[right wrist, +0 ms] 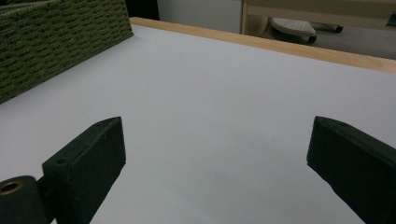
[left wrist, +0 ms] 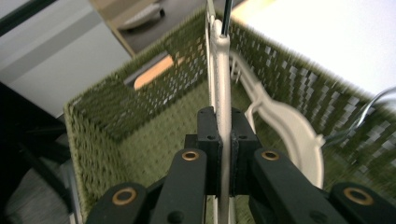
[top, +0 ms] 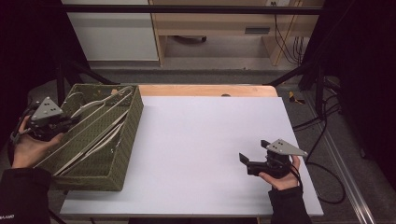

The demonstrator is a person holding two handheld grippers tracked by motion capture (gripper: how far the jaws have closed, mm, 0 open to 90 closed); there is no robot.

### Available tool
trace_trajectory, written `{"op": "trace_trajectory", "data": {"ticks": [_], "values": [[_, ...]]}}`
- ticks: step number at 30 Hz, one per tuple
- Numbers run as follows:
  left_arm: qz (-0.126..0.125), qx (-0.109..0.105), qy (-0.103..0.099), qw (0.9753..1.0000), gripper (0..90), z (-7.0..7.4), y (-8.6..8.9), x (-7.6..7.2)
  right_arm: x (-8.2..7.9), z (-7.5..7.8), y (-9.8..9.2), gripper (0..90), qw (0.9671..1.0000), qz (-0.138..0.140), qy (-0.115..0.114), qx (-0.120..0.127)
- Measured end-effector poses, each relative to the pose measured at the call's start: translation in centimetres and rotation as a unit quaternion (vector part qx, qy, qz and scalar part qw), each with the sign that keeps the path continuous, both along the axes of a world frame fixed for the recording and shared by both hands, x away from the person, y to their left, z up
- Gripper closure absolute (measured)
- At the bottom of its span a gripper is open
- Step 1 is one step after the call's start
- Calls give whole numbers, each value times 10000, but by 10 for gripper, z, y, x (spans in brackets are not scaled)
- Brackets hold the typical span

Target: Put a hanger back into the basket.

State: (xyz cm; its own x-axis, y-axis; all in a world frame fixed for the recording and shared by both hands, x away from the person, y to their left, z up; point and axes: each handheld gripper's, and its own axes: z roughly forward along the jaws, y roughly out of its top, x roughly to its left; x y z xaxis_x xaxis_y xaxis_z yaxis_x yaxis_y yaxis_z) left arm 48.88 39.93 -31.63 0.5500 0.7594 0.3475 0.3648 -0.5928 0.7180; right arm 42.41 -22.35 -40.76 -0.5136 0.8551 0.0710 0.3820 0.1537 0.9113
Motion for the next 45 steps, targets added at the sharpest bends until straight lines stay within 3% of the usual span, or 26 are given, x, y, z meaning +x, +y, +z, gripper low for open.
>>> {"op": "trace_trajectory", "data": {"ticks": [5, 10, 15, 17, 18, 22, 25, 29, 32, 34, 38, 41, 42, 45], "values": [[73, 40, 41, 10000, 859, -18, 2, 2, 0, 0, 0, 51, 10000, -7, 7, 4], [130, -156, 39, 9998, 859, -38, 1, 2, 0, -1, 0, 51, 10000, -1, -12, -6], [229, -231, 230, 9992, 858, -63, 1, 7, 0, 0, -1, 51, 10000, 33, -37, -17], [279, -184, 392, 9987, 855, -70, 1, 8, 0, 0, -1, 52, 10000, 25, -38, -17], [266, -132, 487, 9984, 852, -70, 1, 9, 0, 0, -1, 52, 10000, 23, -31, -16], [279, -326, 849, 9955, 817, -70, 1, 10, 0, 0, 0, 51, 10000, -1, -14, -3], [321, -521, 957, 9935, 788, -67, 2, 8, 0, 0, -1, 52, 10000, 6, -47, 4], [257, -867, 1017, 9907, 683, -57, 3, 0, 0, 0, -1, 52, 10000, 0, -20, 30], [259, -1077, 766, 9909, 624, -45, 3, -9, -1, 1, -1, 52, 10000, 9, -31, 35], [255, -1334, 582, 9890, 568, -36, 3, -15, -1, 2, -2, 52, 10000, 23, -72, 35], [170, -1873, 141, 9821, 419, -21, -6, -29, -2, 4, -4, 54, 9999, 31, -75, 138], [19, -2256, -149, 9741, 262, -12, -17, -38, -2, 5, -6, 54, 9998, 55, -115, 159], [-4, -2323, -259, 9723, 262, -9, -22, -41, -2, 5, -6, 54, 9998, 55, -115, 159], [-97, -2424, -401, 9693, 142, -6, -38, -48, -3, 6, -6, 52, 9997, 87, -116, 183]]}}
